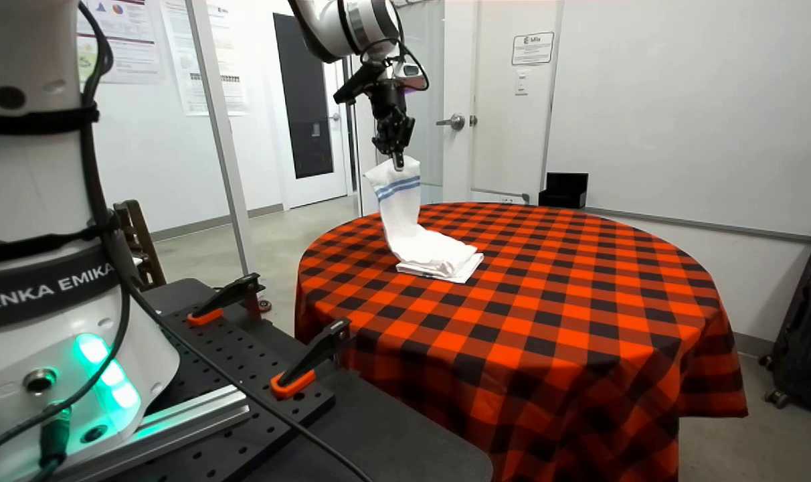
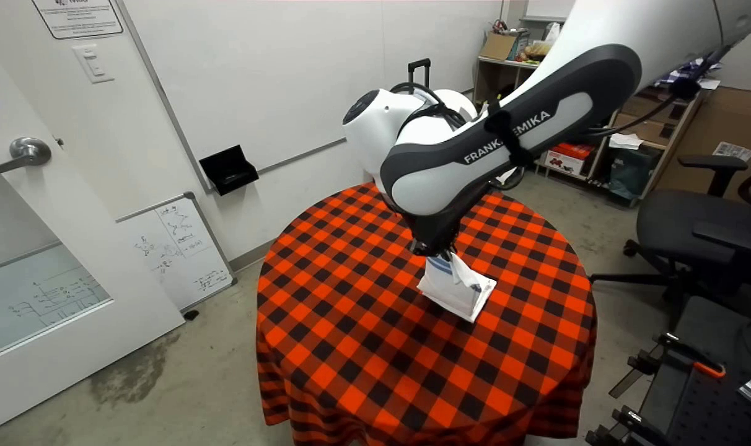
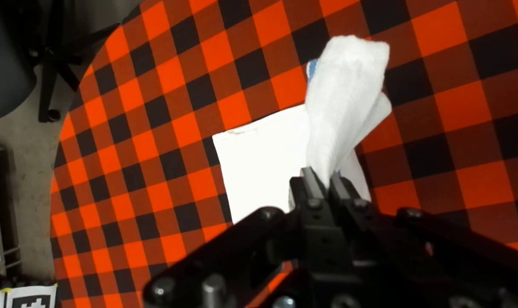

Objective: Fold the towel on the table

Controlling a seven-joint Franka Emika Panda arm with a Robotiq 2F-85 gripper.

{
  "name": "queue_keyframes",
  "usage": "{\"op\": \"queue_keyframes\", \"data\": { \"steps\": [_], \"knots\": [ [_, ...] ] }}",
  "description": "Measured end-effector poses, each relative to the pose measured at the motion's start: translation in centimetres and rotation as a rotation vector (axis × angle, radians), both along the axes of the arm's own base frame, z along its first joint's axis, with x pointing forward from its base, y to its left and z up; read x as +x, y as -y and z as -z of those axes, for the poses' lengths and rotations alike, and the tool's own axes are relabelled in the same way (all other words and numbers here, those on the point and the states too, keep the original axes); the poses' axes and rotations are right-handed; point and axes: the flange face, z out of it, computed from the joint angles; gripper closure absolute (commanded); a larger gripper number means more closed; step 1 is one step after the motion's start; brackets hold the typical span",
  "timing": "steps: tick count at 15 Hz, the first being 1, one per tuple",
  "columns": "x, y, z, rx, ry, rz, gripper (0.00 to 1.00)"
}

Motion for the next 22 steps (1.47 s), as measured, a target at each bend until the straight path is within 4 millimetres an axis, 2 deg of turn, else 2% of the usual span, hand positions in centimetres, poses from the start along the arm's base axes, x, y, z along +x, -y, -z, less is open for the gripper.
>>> {"op": "queue_keyframes", "data": {
  "steps": [4, 7, 10, 14, 17, 21, 22],
  "knots": [
    [1.2, 3.4, 0.0, -0.034, 0.015, 0.051, 0.99],
    [1.7, 4.9, 0.2, -0.050, 0.020, 0.080, 0.99],
    [1.8, 5.6, 1.4, -0.041, 0.000, 0.106, 0.99],
    [2.0, 6.5, 4.0, 0.006, -0.048, 0.159, 0.99],
    [2.6, 8.3, 5.3, -0.015, -0.051, 0.196, 0.99],
    [4.0, 10.9, 5.6, -0.114, 0.001, 0.237, 0.99],
    [4.2, 11.3, 5.7, -0.154, 0.014, 0.233, 0.69]
  ]
}}
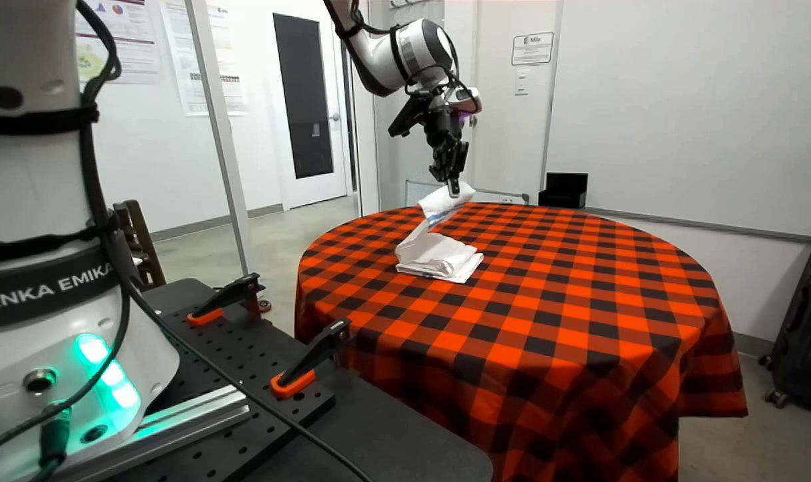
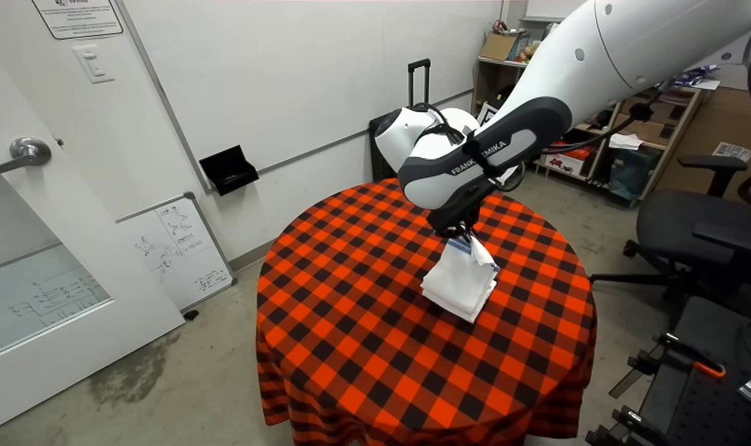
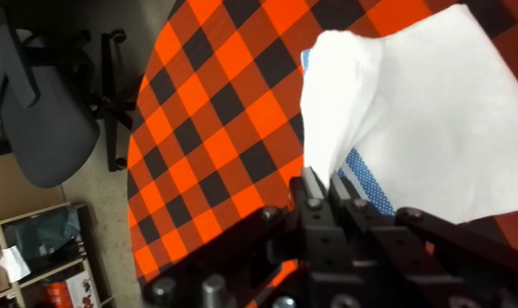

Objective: Fold the towel on the table

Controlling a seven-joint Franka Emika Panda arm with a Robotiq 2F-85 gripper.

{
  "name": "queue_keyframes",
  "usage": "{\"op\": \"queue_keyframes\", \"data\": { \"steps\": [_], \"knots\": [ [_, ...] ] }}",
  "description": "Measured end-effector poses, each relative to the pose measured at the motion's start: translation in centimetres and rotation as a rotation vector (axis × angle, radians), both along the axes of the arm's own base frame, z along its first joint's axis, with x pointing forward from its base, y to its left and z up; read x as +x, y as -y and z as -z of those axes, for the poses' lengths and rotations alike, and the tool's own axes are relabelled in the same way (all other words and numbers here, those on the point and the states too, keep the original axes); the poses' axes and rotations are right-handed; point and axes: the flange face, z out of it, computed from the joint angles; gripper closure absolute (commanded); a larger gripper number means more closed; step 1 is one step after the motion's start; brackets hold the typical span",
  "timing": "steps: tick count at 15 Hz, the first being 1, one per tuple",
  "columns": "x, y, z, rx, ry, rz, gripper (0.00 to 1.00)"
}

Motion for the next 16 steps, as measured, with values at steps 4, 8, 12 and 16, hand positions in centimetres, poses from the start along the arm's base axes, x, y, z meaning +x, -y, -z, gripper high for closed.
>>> {"op": "queue_keyframes", "data": {
  "steps": [4, 8, 12, 16],
  "knots": [
    [0.0, 0.3, 1.7, -0.056, -0.017, 0.014, 0.46],
    [-0.6, 0.0, 3.1, -0.068, -0.066, 0.020, 0.17],
    [-0.7, -2.1, 2.8, -0.023, -0.060, 0.006, 0.00],
    [-2.2, -6.5, 0.3, 0.096, -0.007, -0.035, 0.00]
  ]
}}
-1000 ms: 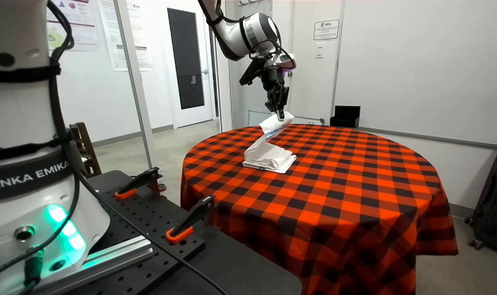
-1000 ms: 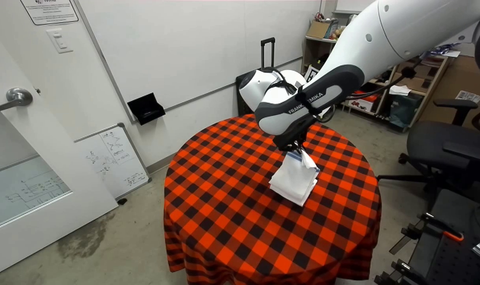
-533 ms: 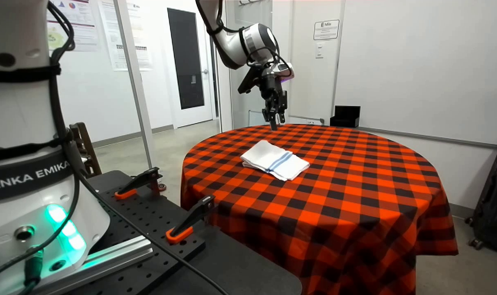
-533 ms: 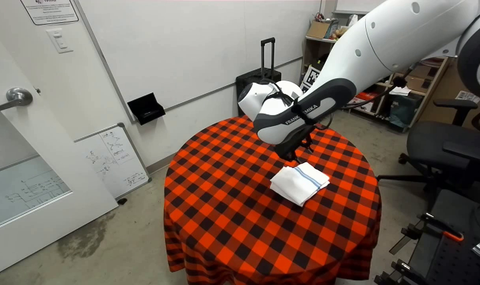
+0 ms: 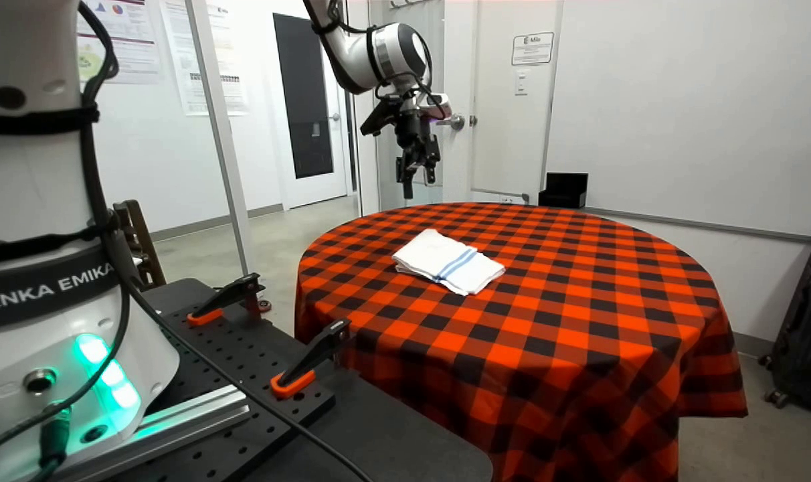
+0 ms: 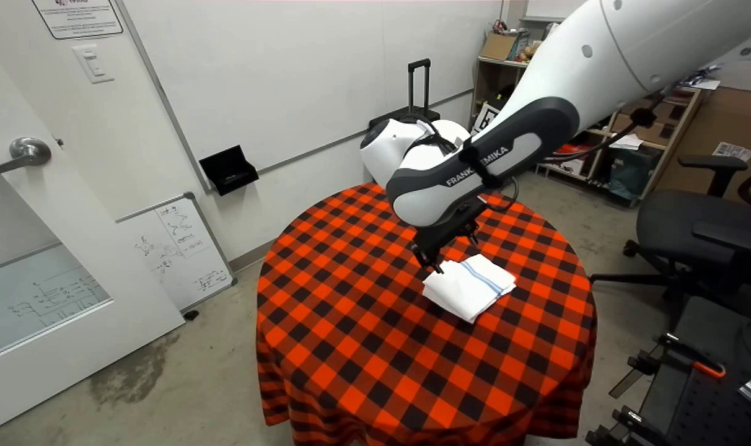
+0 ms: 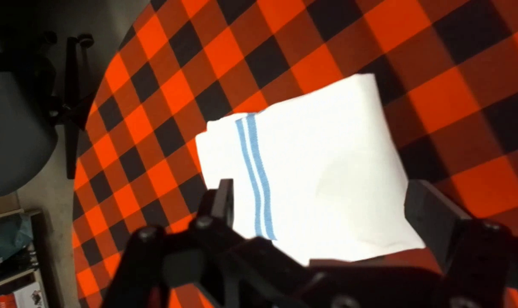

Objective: Fold the towel on the table

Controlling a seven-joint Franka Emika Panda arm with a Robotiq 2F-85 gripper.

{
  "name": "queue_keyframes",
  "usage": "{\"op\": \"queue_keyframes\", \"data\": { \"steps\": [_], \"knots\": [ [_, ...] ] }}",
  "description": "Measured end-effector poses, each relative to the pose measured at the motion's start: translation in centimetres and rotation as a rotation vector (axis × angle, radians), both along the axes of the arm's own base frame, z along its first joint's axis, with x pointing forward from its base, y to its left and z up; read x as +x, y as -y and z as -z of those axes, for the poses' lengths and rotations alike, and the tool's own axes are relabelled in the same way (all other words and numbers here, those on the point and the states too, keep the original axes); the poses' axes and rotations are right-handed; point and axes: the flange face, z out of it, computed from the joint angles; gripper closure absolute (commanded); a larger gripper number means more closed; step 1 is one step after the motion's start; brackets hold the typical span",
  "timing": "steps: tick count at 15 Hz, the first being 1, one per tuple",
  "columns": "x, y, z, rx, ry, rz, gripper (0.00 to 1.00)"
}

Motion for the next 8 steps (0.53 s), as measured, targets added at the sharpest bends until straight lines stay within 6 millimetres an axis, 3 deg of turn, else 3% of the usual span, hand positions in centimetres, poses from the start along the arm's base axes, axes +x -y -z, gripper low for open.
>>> {"op": "queue_keyframes", "data": {
  "steps": [4, 8],
  "knots": [
    [-4.0, -2.8, -4.3, 0.067, 0.054, -0.070, 0.00],
    [-9.7, -3.7, -8.0, 0.085, 0.060, -0.086, 0.00]
  ]
}}
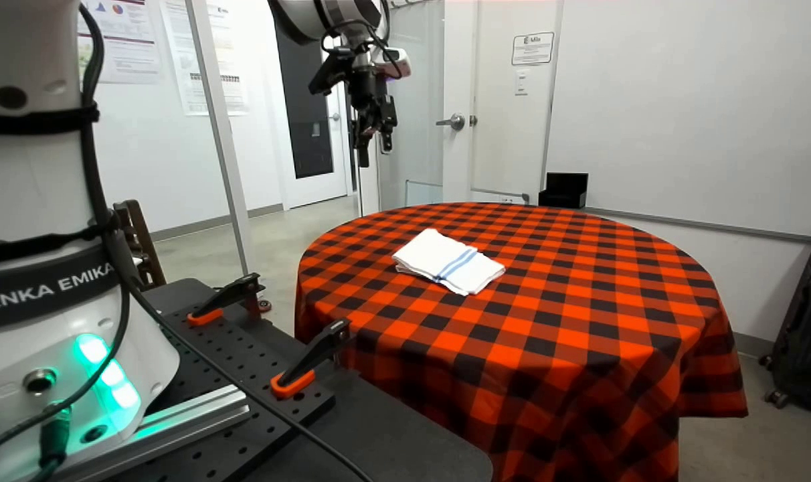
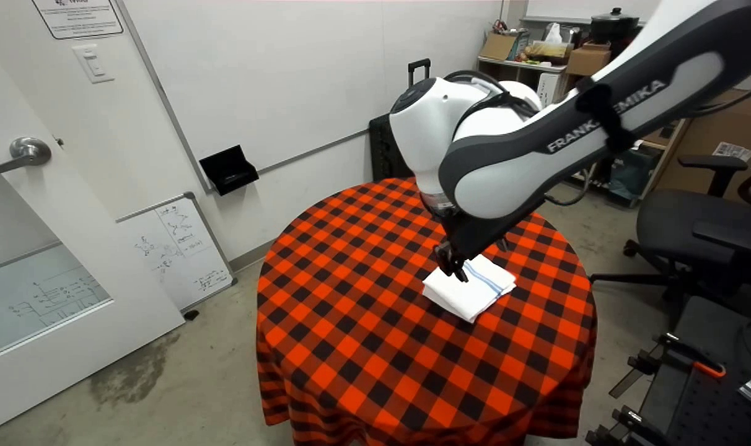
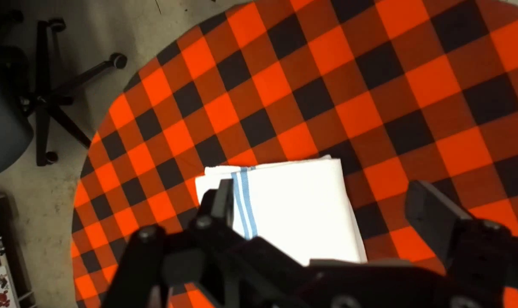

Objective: Fold the towel on the table

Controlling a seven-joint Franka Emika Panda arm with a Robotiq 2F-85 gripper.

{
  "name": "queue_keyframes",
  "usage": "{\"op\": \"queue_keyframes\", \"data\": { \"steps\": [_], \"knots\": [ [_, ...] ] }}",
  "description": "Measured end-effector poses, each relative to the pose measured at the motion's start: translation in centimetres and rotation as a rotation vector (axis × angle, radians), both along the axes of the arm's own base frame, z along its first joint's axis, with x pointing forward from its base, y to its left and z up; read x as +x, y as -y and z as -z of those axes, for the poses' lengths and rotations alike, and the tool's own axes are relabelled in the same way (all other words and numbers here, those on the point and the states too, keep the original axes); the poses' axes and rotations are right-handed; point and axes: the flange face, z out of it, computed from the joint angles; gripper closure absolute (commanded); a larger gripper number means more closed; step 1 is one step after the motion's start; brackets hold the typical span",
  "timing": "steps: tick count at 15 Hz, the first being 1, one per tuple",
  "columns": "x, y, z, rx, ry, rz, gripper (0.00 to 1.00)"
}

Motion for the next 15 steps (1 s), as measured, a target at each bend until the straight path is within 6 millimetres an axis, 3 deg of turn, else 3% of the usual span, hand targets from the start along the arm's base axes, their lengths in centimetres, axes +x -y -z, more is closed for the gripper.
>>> {"op": "queue_keyframes", "data": {
  "steps": [6, 10, 12, 15],
  "knots": [
    [-9.0, -1.0, -6.3, 0.203, -0.001, 0.080, 0.00],
    [-13.9, -0.4, -10.9, 0.259, 0.076, 0.096, 0.00],
    [-15.7, 0.3, -12.6, 0.270, 0.114, 0.103, 0.00],
    [-16.7, 0.7, -12.9, 0.271, 0.126, 0.106, 0.00]
  ]
}}
